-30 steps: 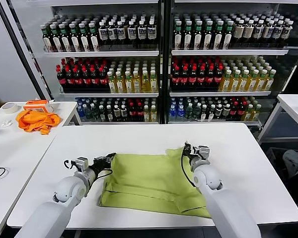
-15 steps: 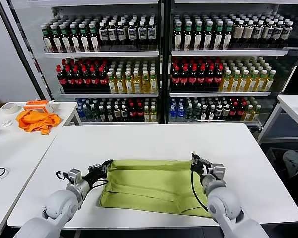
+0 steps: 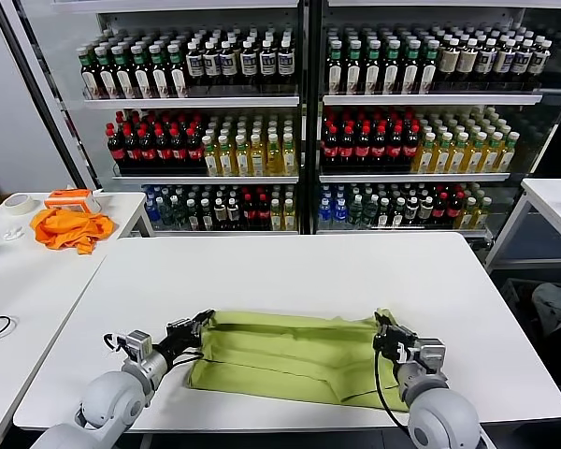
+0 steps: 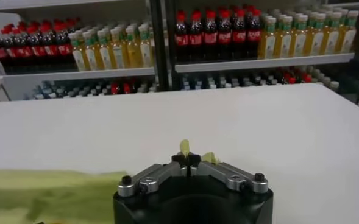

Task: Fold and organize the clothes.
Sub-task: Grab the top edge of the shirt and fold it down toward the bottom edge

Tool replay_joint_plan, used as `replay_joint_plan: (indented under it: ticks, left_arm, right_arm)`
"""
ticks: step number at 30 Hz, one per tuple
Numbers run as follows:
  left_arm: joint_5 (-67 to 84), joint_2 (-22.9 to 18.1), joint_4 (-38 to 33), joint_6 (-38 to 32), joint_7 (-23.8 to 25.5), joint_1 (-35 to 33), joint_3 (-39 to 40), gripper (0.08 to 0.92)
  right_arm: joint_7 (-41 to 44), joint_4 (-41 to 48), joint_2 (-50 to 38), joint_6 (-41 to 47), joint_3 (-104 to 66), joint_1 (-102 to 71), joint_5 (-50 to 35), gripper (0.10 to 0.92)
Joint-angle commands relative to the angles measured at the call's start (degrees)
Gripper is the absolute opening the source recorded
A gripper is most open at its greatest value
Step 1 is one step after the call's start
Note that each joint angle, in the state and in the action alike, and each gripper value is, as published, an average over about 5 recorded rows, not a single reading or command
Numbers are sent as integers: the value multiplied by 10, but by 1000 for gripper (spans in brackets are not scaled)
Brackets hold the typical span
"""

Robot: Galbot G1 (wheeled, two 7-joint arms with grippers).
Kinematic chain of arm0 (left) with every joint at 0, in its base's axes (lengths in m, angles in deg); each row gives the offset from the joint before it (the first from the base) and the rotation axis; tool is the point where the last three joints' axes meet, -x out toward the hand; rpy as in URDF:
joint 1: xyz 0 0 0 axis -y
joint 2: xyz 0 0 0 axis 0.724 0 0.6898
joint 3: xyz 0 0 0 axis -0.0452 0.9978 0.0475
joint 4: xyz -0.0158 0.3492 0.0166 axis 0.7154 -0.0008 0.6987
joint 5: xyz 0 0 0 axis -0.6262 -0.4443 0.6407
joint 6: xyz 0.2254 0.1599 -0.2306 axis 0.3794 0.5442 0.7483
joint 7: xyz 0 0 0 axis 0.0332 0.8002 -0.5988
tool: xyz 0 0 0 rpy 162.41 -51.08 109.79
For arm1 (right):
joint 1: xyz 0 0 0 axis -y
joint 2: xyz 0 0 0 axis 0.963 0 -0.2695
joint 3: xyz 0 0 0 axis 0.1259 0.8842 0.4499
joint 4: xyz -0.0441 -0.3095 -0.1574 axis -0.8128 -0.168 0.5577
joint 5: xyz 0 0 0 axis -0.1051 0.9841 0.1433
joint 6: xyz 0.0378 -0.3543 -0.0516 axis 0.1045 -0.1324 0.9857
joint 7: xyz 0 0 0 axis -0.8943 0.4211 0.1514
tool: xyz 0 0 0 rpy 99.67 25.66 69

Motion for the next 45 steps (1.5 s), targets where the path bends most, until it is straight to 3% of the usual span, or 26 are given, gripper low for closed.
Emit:
replay_joint_plan:
  ticks: [1,21,29,35,39,43,45]
  left_arm:
    - [-4,4,-21,0,1,-16,1,81]
    - [-87,26,-65,80,5,-48,-20,81]
    - [-108,23,-79,106,-18,-54,-20,81]
    - [-68,9,-94,79,-67,-49,-19,117]
    - [-20,-3,-110,62,-139,-48,-17,232]
    - [7,-18,-130,87,-244,-63,0,353]
    - [10,-26,-135,102,-272,-74,7,414]
  right_arm:
    - [-2,-28,-4,7,-17,-40,3,106]
    - [14,2,6,-5,13,-55,35,106]
    - [8,5,4,-4,16,-53,50,109]
    - [7,-19,1,-13,-2,-68,62,232]
    - [9,-55,2,-27,-33,-98,79,353]
    - [12,-84,1,-38,-69,-132,86,466]
    - [13,-89,0,-43,-80,-141,88,526]
